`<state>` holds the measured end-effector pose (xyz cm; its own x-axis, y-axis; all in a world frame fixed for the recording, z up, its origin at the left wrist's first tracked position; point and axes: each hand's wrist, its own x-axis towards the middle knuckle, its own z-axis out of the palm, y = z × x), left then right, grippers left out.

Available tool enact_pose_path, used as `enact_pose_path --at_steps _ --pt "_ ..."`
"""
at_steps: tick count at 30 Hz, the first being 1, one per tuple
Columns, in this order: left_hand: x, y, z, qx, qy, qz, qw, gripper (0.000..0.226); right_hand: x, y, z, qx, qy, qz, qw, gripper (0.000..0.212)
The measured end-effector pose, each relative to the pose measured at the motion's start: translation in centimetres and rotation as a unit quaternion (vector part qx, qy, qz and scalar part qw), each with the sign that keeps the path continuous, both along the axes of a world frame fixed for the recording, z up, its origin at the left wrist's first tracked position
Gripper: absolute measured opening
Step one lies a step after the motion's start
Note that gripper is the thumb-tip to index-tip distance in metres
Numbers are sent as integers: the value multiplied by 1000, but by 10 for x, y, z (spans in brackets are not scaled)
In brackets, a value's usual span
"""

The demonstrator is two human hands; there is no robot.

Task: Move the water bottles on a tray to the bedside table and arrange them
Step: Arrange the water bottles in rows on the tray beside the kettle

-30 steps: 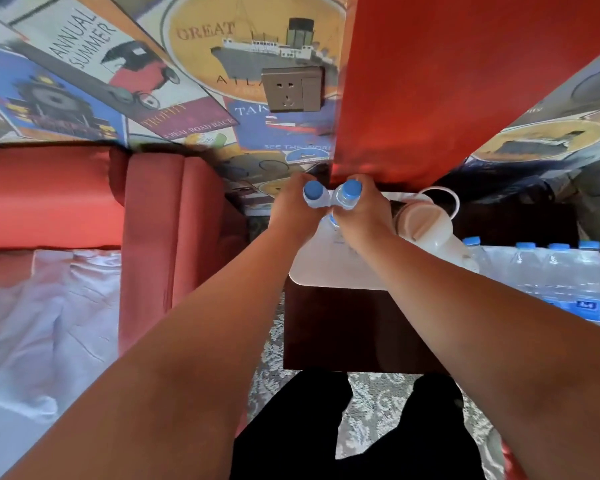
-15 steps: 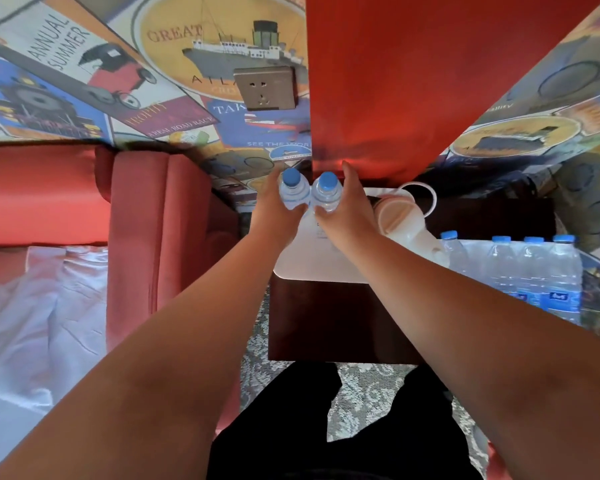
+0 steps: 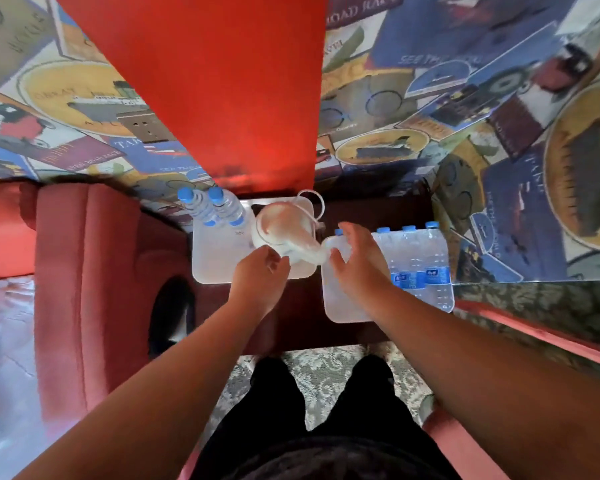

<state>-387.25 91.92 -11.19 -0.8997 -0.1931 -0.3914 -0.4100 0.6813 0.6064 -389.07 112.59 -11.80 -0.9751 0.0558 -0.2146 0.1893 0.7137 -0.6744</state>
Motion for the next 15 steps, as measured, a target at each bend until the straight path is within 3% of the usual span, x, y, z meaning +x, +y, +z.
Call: enact_pose_path --at_steps 4,7,15 --pt "15 97 -16 30 -46 -42 998 24 8 87 -22 71 -78 3 994 50" --pt "13 151 -40 52 -39 -23 998 19 9 124 -43 66 -115 11 991 54" --pt "-32 197 -117 -33 -90 93 991 64 -23 146 -103 77 -134 38 987 66"
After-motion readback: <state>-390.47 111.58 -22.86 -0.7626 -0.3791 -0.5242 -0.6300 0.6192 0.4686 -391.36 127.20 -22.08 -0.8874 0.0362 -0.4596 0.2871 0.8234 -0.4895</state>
